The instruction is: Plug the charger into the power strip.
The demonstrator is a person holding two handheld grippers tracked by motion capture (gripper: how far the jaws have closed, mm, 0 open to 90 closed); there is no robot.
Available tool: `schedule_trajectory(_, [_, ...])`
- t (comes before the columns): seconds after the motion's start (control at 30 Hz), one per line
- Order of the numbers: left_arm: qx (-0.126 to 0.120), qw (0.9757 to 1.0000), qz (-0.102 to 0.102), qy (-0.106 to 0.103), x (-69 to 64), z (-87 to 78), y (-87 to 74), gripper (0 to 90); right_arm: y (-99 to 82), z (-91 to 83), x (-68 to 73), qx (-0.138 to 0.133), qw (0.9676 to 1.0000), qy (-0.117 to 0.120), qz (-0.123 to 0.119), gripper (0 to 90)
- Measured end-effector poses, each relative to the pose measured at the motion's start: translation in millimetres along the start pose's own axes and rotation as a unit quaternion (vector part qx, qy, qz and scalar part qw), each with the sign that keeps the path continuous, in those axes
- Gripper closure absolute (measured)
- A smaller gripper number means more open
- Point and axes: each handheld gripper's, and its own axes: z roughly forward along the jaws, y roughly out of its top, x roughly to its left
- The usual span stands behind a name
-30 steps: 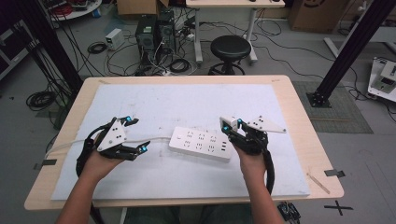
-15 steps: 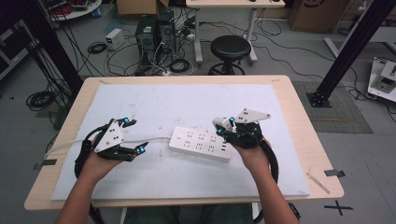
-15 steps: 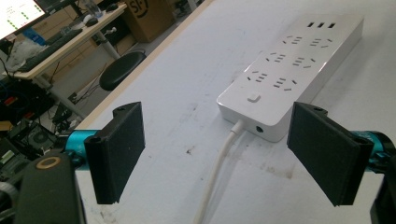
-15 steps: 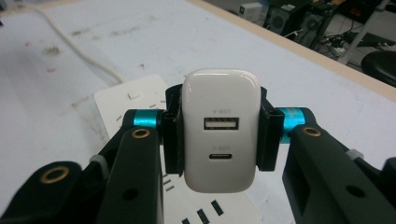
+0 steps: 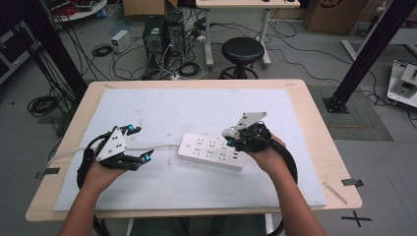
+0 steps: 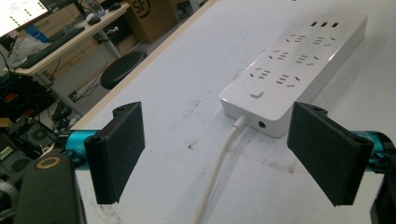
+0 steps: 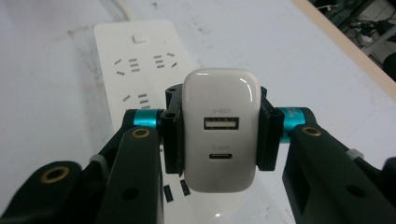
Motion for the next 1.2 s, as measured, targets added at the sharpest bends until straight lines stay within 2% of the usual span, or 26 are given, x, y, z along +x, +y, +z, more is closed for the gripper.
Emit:
schedule_trajectory(0.23, [-0.001, 1.0000, -0.001, 0.000, 0.2, -0.3, -0.5, 19.1, 6.0, 4.4, -2.2, 0.040, 0.9984, 0.008, -0.039, 63.1])
schedule_trajectory(0.33, [-0.002, 1.0000, -0.002, 0.000, 0.2, -0.6, -1.6, 19.1, 8.1, 5.9, -2.3, 0.053, 0.9975, 0.006, -0.045, 63.2])
schedule_trajectory(0.53, [-0.002, 1.0000, -0.004, -0.001, 0.2, -0.3, -2.8, 19.1, 12.7, 10.5, -1.9, 0.082, 0.9936, 0.010, -0.078, 63.1])
schedule_trajectory(0.67, [-0.001, 1.0000, -0.002, -0.002, 0.3, 0.0, -2.5, 19.1, 19.1, 13.2, -5.4, 0.109, 0.9881, 0.026, -0.105, 63.2])
schedule_trajectory(0.77, [0.001, 1.0000, -0.002, -0.002, 0.5, 0.4, -2.7, 19.1, 25.1, 16.2, -8.9, 0.136, 0.9822, 0.041, -0.123, 63.2])
schedule_trajectory(0.83, [0.000, 1.0000, -0.003, -0.002, 0.2, 0.4, -3.0, 19.1, 29.0, 18.7, -11.7, 0.152, 0.9782, 0.046, -0.134, 63.1])
schedule_trajectory(0.9, [-0.001, 1.0000, -0.004, -0.001, 0.2, 0.0, -3.6, 19.1, 32.4, 20.7, -13.6, 0.165, 0.9751, 0.042, -0.142, 63.2])
schedule_trajectory(1.03, [0.001, 1.0000, -0.005, 0.000, 0.8, -1.0, -5.0, 19.1, 37.6, 23.5, -15.2, 0.180, 0.9700, 0.041, -0.158, 63.2])
schedule_trajectory(1.2, [0.000, 1.0000, -0.005, 0.000, 1.3, -1.1, -5.5, 19.1, 40.7, 26.4, -13.2, 0.194, 0.9657, 0.043, -0.167, 63.1])
